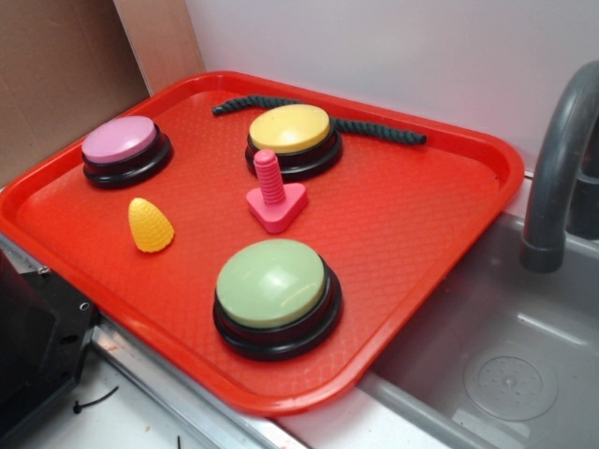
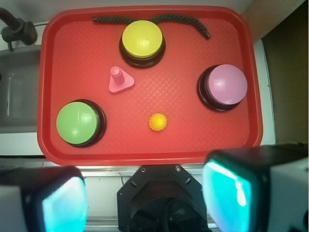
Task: Push the pink button.
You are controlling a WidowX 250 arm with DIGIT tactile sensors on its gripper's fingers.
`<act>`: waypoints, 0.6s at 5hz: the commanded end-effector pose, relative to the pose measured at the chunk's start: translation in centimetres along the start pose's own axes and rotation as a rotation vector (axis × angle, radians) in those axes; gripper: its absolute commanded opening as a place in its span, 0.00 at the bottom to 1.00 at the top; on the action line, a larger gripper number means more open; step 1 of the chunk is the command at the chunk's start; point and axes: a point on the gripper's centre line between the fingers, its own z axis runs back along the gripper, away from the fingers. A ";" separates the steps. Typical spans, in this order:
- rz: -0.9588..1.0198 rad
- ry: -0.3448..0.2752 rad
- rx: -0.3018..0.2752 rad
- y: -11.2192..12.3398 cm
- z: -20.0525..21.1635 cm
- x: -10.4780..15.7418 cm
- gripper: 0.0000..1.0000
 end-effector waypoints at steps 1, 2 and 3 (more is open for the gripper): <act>0.000 0.000 0.000 0.0 0.0 0.0 1.00; 0.193 0.072 0.079 5.1 -3.2 3.8 1.00; 0.269 0.050 -0.001 8.2 -6.8 6.7 1.00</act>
